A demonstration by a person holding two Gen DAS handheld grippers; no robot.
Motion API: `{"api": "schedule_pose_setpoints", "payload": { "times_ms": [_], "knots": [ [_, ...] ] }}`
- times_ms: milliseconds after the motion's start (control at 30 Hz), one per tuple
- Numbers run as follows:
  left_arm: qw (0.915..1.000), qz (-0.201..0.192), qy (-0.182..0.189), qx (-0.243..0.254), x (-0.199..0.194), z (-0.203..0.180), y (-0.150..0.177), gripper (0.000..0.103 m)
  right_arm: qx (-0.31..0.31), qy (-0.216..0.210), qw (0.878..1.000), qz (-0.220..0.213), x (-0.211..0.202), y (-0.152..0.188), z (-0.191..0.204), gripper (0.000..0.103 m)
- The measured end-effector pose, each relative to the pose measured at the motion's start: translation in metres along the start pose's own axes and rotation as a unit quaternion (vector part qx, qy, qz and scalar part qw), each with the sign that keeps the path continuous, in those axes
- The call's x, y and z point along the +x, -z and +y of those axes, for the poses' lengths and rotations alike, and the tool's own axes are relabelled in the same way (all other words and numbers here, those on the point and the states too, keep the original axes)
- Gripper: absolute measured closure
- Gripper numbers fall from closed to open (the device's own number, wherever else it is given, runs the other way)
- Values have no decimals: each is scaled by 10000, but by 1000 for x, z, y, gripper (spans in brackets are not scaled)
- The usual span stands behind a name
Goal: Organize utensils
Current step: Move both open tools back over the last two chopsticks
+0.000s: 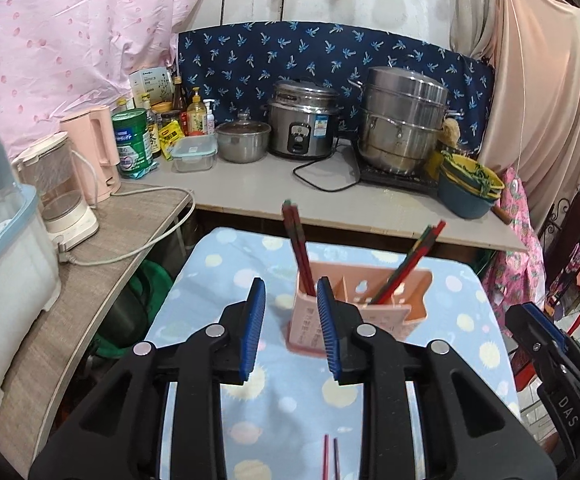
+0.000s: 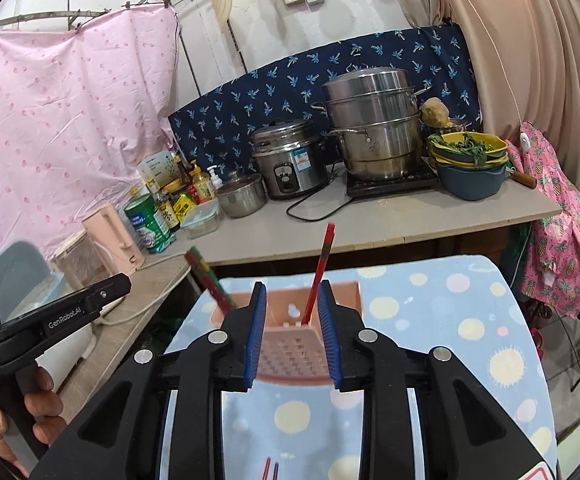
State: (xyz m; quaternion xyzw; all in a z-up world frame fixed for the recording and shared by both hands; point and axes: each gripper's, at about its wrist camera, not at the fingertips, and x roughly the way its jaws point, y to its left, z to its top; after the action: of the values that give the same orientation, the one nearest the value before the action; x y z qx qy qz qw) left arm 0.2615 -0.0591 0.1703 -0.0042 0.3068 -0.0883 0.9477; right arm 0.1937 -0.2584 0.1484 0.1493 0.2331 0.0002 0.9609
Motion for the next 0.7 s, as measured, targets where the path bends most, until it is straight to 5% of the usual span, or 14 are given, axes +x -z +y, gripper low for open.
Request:
{"api": "schedule_pose_setpoints", "payload": {
  "times_ms": [700],
  "knots": [
    [9958,910,-23,113,-35,14,139,77,-100,170,9952,957,-61,135,1,77]
  ]
}}
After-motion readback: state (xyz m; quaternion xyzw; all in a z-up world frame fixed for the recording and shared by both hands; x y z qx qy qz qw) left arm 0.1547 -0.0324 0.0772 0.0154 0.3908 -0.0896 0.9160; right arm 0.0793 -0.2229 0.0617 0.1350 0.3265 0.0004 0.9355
